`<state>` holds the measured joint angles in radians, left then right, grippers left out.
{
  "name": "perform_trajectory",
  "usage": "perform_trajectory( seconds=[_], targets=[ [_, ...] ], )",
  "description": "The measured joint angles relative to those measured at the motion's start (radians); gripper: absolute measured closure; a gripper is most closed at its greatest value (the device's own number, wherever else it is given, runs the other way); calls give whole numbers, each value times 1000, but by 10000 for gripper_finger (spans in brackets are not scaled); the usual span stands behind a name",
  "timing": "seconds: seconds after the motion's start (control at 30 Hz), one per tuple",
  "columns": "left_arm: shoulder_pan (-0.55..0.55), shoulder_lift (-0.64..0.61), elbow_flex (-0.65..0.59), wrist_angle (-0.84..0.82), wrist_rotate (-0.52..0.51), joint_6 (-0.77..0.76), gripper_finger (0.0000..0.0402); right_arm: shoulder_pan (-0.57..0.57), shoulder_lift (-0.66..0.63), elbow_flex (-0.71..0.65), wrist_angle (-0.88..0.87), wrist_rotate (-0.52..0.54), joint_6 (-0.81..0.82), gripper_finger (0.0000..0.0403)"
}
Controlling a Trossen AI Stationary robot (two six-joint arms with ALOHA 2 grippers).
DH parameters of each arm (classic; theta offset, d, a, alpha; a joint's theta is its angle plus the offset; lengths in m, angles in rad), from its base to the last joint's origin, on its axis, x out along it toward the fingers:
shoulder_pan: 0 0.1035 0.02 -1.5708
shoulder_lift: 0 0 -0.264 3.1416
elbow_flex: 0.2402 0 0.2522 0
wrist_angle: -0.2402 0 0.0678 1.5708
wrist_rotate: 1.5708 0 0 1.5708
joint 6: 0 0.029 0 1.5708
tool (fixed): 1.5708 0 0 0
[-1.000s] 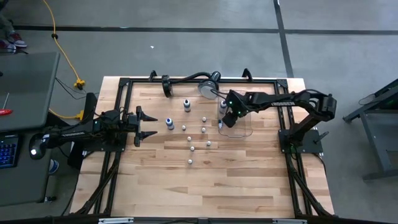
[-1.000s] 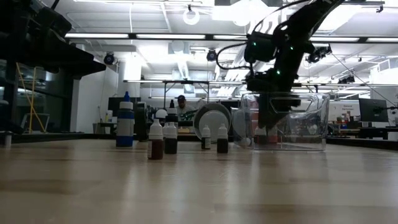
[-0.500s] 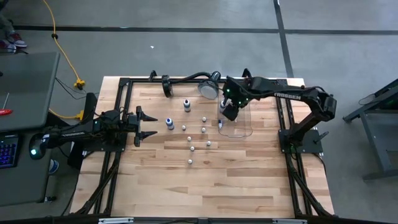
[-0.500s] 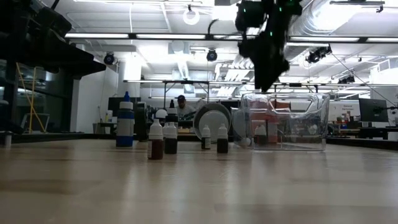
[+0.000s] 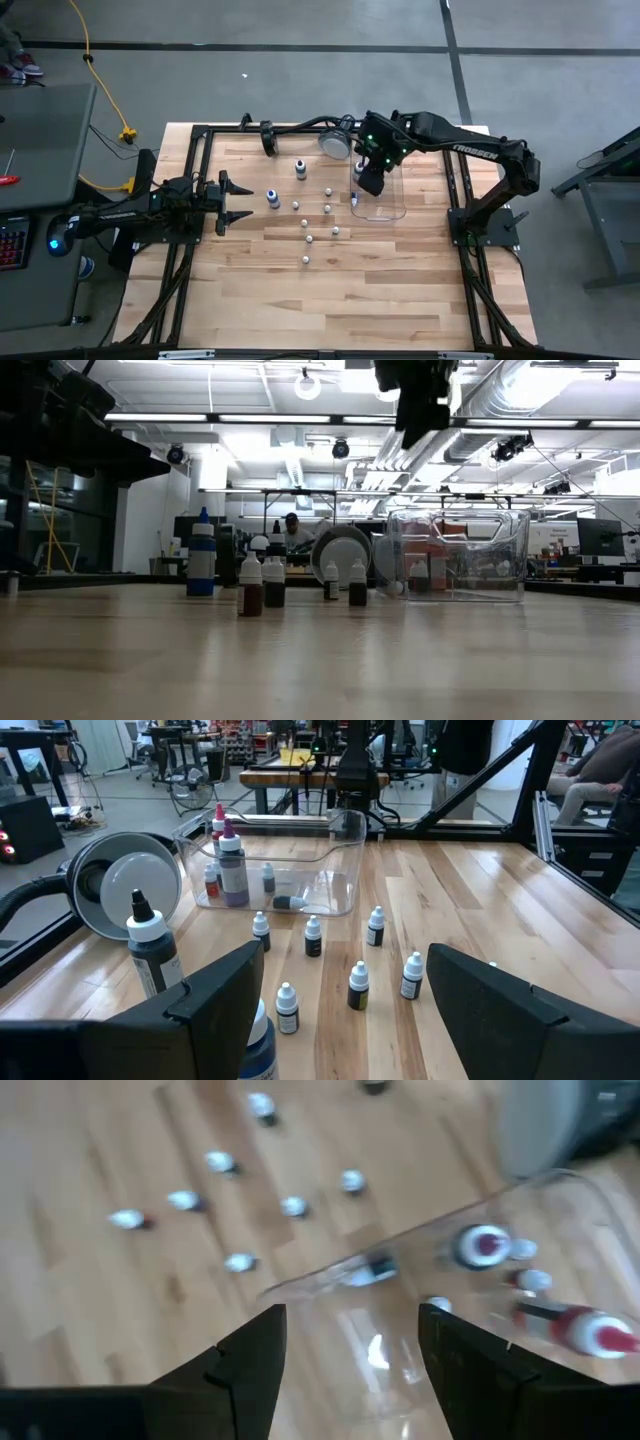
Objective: Pick & Place food coloring
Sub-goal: Put the small orange food coloring bottle into the transparent bin
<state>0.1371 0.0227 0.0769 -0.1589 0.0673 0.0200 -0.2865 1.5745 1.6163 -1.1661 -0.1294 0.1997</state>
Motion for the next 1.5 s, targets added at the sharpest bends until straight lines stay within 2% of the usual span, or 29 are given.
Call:
perform_trajectory(
  seconds=[0.27,0.7,0.97,1.23,1.37,1.5],
  targets=[
    [0,0,0,0,0,0,124,113,0,57,-113,-5,2,187],
    [0,0,0,0,0,0,124,380,-41,55,-131,103,114,187],
    [0,0,0,0,0,0,124,560,-108,55,-175,228,199,187],
    [0,0,0,0,0,0,124,695,-177,48,-407,448,363,187],
    [0,0,0,0,0,0,124,720,-261,-67,-313,419,371,187],
    [0,0,0,0,0,0,124,719,-380,-287,-171,323,402,187]
  ],
)
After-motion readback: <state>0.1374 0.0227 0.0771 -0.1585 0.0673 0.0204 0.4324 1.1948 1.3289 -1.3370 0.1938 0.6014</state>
